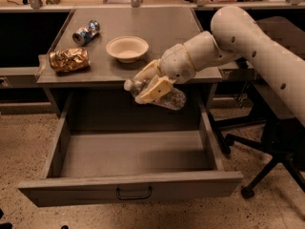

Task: Place water bottle into top drawer

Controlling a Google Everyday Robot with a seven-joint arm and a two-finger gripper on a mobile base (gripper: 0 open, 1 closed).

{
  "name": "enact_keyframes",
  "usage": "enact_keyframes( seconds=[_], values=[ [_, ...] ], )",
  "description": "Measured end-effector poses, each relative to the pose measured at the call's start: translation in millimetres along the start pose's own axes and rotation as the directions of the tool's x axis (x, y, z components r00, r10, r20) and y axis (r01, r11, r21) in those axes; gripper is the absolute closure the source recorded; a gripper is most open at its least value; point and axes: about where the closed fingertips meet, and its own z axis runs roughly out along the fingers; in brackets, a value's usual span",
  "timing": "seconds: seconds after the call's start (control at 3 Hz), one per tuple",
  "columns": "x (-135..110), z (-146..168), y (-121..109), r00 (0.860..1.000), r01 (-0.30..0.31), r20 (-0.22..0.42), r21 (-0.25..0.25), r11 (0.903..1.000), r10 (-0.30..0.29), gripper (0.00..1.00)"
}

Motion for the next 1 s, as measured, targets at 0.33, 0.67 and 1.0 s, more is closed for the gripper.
enact_keyframes(
  seconds=[0.33, 0.67, 1.0],
  values=[
    [-16.5, 34.6, 23.5, 0.999, -0.035, -0.001, -0.002, 0.9994, 0.035, 1.0],
    [-3.7, 60.1, 41.3, 0.994, -0.099, -0.048, 0.062, 0.9931, 0.103, 1.0],
    [7.0, 74.0, 40.8, 0.991, -0.116, -0.051, 0.082, 0.9899, 0.12, 1.0]
  ],
)
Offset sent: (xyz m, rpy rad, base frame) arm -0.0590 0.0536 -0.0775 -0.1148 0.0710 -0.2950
